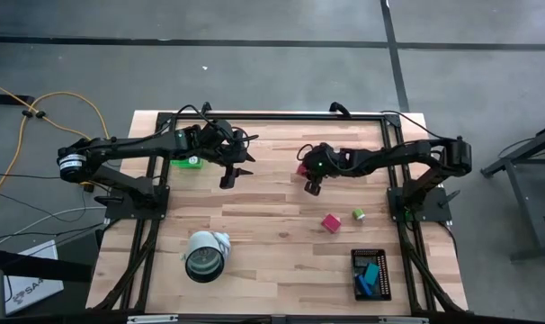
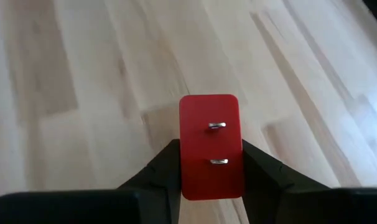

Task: Pick & Place Office items
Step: Put the top red charger adapter into the green bin

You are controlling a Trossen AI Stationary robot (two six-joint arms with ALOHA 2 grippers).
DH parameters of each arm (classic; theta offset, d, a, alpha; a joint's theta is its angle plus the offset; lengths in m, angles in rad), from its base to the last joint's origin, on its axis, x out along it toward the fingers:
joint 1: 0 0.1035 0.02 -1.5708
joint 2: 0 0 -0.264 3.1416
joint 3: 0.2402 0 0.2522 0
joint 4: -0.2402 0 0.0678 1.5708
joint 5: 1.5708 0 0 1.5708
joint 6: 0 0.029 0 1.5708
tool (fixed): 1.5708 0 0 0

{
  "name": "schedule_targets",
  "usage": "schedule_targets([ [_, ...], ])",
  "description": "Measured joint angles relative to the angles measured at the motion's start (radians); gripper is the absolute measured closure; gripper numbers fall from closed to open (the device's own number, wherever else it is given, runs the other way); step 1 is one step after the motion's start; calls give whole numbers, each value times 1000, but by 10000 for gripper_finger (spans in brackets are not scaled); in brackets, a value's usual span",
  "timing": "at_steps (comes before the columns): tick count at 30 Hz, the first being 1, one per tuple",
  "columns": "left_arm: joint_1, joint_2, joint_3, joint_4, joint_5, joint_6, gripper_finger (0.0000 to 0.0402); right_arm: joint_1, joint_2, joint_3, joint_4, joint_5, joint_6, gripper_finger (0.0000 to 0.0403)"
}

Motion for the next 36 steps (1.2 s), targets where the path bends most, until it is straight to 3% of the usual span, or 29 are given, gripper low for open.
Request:
schedule_targets([
  [14,0,0,0,2,0,0,210,55,-57,-1,218,-151,-32,293],
  [23,0,0,0,2,2,-6,210,143,-57,0,408,-147,-104,293],
  [31,11,6,0,30,20,-132,210,186,-57,0,531,-143,-159,293],
  [36,10,6,0,32,20,-180,210,196,-57,0,541,-69,-184,293],
])
